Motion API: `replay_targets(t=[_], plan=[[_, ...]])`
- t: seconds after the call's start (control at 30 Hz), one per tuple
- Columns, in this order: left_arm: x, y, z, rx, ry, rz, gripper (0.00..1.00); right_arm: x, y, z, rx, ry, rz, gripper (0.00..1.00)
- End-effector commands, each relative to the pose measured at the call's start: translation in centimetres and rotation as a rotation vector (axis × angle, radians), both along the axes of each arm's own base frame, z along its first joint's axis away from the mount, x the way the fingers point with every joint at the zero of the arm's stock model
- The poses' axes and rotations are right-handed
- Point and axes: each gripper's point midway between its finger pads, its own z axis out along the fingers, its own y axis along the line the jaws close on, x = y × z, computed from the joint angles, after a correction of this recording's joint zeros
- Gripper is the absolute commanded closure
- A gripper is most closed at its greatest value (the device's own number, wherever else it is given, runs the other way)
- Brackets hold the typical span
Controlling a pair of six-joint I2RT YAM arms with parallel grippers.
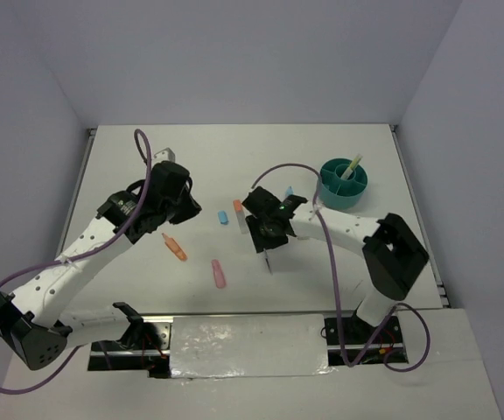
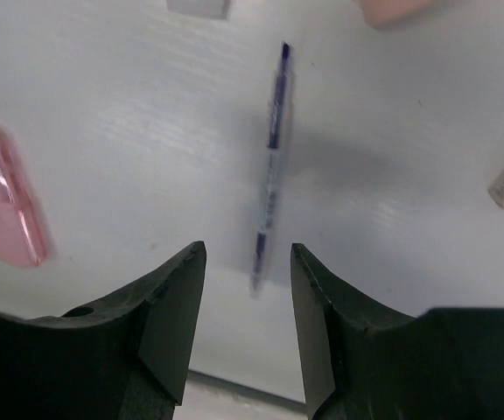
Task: Sort the stationery into containers
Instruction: Pick up the pen cap from the center of the board, then pick up the pen from the center of the board.
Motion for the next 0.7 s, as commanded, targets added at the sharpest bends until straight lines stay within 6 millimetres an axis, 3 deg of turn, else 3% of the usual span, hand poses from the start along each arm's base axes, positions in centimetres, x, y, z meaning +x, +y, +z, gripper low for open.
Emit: replay_targets(t=[0.0,0.13,0.33,0.53,0.6,0.67], plan=[[0.4,-1.6,3.5,0.001,-0.101,-0.211,1.0,1.7,1.6,-0.5,-0.047,-0.034,-0.024,0.49],[0.6,-2.1,5.1,0.01,-0.127,-0.29,1.0,2.2,2.5,-2.1,-0.058,-0.02,-0.044,0.49],[0.4,-3.3,5.4,-0.031,-0.127,-0.373,1.0,2.3,2.4,-5.0,-0.115,0.009,-0.066,0.54],[0.9,-3.2,4.6,-0.042,-0.114,-0.357,1.0,0.6,2.2,-6.8,-0.1,0.057,-0.058,0.8],[1.2,-3.3,5.0,-0.07,-0.112,-0.353,1.0,0.2,2.8,-5.8,-0.059,0.044,-0.051,0.89],[1.6,-4.2,6.2,-0.141,-0.145,-0.386,1.0,-0.3,3.7,-2.1,0.052,0.004,-0.057,1.0]])
